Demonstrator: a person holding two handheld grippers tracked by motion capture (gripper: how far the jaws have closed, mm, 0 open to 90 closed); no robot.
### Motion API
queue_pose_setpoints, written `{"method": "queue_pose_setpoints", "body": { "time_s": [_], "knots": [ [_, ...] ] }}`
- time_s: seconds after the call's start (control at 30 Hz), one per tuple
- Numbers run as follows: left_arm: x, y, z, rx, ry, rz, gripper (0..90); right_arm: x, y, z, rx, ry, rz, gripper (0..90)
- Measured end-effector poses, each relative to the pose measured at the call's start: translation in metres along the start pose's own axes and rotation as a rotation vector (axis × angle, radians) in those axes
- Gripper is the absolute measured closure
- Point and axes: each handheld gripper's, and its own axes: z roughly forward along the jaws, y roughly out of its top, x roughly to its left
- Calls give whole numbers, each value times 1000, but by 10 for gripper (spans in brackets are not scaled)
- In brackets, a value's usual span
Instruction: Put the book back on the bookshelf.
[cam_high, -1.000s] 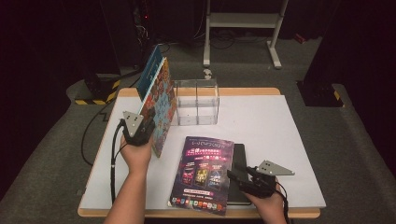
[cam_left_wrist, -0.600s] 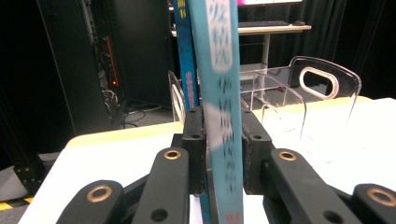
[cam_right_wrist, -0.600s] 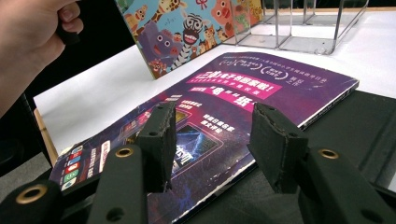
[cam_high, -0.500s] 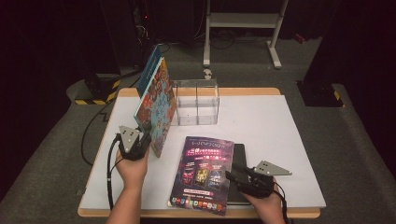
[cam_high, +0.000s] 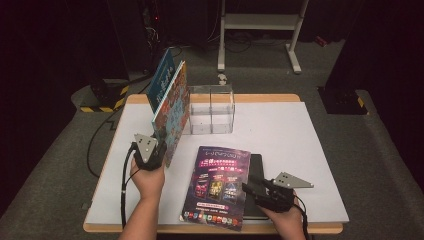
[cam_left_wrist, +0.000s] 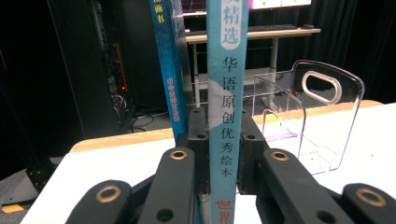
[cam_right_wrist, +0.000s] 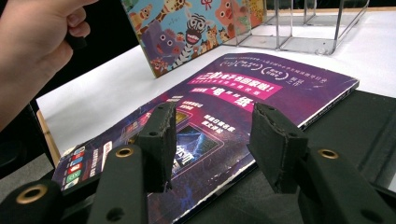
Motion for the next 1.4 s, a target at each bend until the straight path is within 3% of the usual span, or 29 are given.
{"method": "queue_pose_setpoints", "body": {
  "time_s": [0.37,0.53,1.2,1.4],
  "knots": [
    [4,2,11,5,35,-28,799,0,0,0,0,2,4,505],
    [8,2,16,7,44,-59,798,0,0,0,1,4,2,505],
    [10,-1,15,1,38,-79,781,1,0,1,6,0,-4,504],
    [12,-4,13,13,12,-87,695,1,-1,2,15,-8,-14,500]
  ]
}}
